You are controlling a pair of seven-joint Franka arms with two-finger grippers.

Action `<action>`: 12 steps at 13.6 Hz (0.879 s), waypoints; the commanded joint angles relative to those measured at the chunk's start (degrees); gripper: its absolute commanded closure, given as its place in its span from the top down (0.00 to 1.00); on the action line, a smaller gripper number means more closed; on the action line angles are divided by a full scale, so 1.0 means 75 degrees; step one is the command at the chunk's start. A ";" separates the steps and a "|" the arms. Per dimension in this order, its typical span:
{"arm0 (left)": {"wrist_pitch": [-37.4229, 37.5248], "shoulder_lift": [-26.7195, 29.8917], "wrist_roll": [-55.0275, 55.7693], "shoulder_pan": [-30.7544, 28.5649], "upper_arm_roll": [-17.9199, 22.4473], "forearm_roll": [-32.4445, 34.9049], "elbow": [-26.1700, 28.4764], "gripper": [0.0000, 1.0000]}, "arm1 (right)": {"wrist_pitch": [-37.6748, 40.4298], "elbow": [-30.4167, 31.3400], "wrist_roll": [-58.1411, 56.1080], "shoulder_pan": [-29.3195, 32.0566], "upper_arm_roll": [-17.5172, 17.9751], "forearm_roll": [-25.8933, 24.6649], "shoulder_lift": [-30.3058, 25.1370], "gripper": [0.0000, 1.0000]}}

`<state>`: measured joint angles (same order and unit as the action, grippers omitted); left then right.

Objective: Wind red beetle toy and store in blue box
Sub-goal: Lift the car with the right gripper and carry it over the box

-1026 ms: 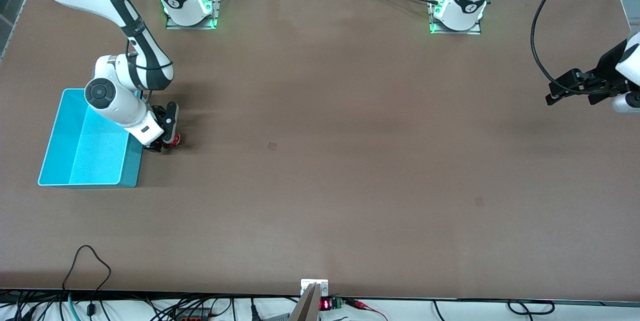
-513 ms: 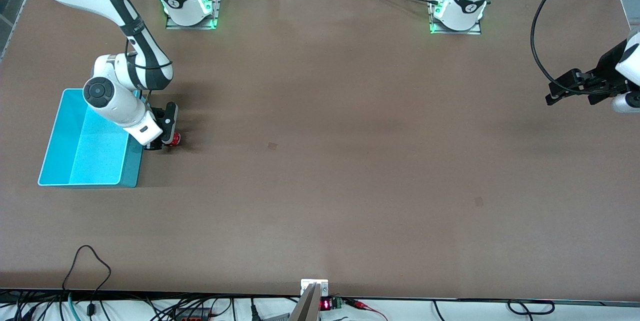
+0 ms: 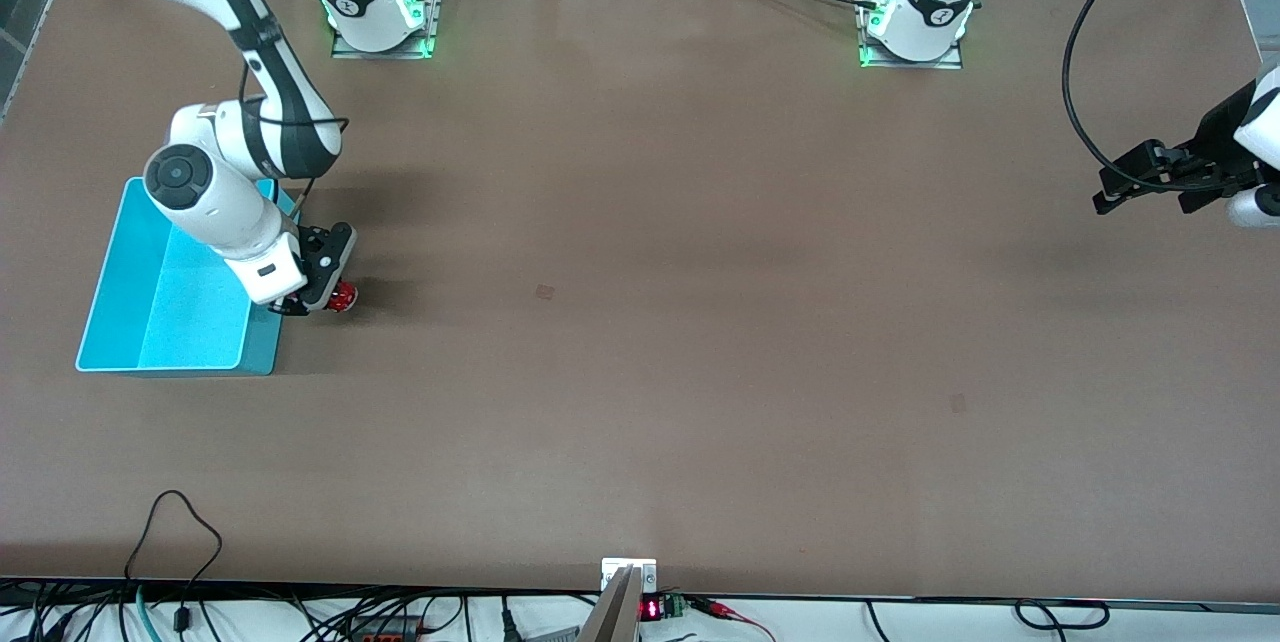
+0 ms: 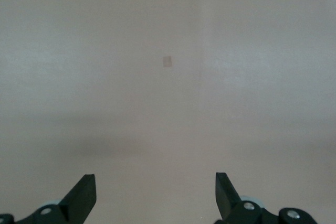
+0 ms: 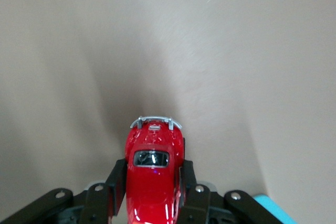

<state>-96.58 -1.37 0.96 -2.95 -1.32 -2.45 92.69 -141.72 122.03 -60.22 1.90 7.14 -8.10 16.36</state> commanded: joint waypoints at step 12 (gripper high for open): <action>0.0244 -0.0075 -0.0128 -0.0029 0.0012 -0.0060 -0.0113 1.00 | 0.1436 -0.0580 0.5883 0.0133 -0.2133 0.0423 -0.0437 0.00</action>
<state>-95.62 -1.54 0.94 -2.95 -1.33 -2.45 92.74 -130.83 118.04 -19.07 2.92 -6.35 -6.30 10.88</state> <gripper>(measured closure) 0.000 0.533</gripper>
